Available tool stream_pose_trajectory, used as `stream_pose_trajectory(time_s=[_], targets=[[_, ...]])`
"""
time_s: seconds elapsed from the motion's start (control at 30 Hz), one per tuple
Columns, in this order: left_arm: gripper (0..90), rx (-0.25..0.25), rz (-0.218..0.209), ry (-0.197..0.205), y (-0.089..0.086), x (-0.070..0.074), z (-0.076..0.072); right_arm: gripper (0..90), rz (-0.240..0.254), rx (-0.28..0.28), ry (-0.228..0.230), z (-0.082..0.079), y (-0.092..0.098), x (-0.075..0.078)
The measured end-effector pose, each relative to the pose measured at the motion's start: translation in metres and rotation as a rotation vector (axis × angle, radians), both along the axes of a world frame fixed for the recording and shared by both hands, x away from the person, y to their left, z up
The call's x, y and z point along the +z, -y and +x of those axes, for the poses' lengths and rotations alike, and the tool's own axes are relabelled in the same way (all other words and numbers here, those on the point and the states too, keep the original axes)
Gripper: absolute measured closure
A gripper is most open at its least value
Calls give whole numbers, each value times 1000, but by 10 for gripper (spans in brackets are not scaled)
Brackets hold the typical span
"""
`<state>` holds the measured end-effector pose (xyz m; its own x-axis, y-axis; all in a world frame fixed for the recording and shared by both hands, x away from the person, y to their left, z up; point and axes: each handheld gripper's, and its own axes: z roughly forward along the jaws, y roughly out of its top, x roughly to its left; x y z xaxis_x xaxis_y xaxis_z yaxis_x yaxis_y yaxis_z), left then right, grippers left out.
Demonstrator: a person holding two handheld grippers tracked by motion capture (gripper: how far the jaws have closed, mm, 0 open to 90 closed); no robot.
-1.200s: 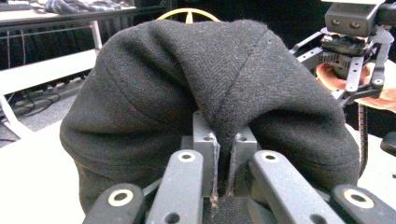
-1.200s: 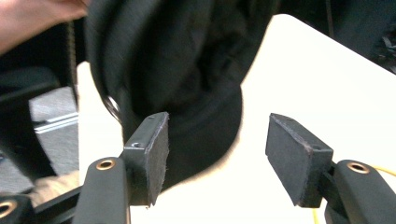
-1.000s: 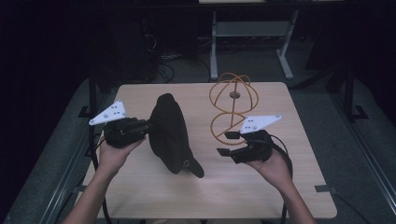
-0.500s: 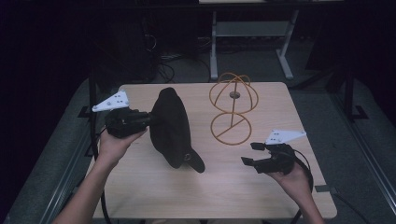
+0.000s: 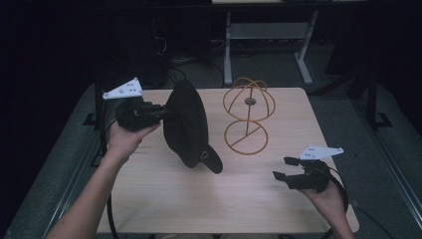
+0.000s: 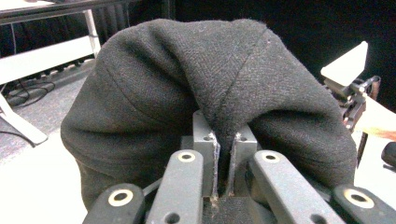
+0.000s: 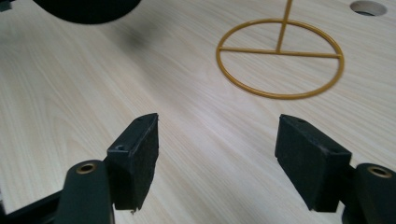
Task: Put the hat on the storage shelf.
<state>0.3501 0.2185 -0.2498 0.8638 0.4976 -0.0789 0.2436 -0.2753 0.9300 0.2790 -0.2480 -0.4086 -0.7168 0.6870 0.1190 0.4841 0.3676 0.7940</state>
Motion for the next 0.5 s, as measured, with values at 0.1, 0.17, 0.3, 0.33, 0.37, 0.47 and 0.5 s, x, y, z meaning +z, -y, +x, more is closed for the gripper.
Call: stream_pose_trajectory(time_s=[0.1, 0.17, 0.3, 0.33, 0.37, 0.47, 0.5], targets=[[848, 0, 3, 0, 3, 5, 5, 294, -9, -11, -2, 1, 4, -3], [848, 1, 4, 4, 5, 9, 8, 294, -19, -17, 3, 1, 7, -5], [848, -4, 8, 6, 8, 14, 14, 288, -27, -32, -3, 1, 10, -8], [848, -2, 6, 5, 9, 16, 15, 287, -30, -30, -1, 1, 10, -9], [848, -3, 3, 5, 10, 17, 17, 285, -31, -33, -2, 1, 11, -9], [848, -4, -2, 6, 13, 22, 22, 280, -28, -38, 5, 1, 13, -10], [848, -6, -3, 5, 14, 24, 24, 279, -28, -43, 2, 1, 13, -10]])
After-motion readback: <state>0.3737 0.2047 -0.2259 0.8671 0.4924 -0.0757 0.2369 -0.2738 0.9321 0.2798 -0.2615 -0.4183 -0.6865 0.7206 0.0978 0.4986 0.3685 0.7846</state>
